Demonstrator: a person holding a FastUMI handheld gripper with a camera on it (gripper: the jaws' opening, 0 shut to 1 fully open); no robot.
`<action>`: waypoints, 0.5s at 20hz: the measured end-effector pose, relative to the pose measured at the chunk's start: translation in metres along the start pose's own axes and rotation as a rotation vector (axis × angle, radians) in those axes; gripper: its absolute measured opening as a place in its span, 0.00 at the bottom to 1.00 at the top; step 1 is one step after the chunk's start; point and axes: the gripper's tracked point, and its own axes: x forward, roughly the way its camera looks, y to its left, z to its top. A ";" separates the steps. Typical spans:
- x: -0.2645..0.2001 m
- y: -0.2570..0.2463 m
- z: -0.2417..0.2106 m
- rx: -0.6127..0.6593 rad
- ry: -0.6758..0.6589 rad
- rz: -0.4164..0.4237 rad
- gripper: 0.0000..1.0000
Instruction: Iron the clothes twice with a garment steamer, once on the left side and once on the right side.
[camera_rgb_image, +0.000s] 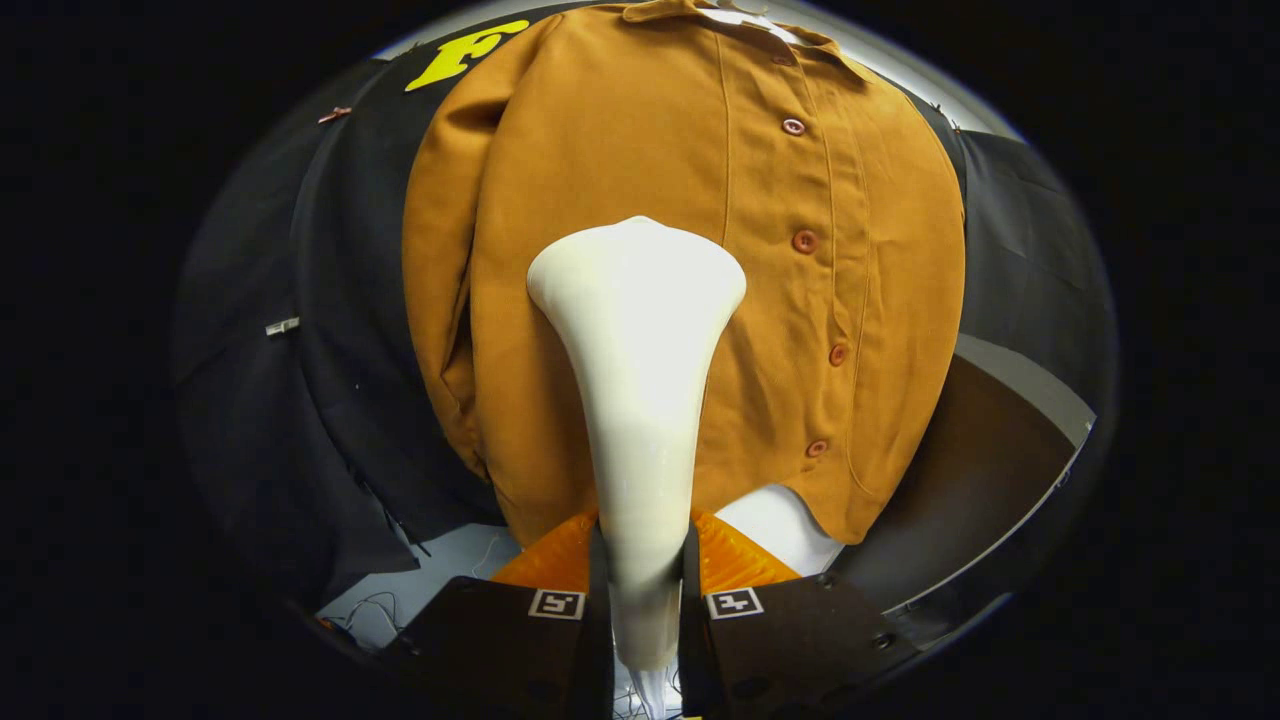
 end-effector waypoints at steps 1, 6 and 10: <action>0.000 0.001 -0.006 -0.007 0.008 -0.002 0.29; -0.001 0.007 -0.040 -0.025 0.055 -0.001 0.29; -0.008 0.004 -0.063 -0.015 0.092 -0.012 0.29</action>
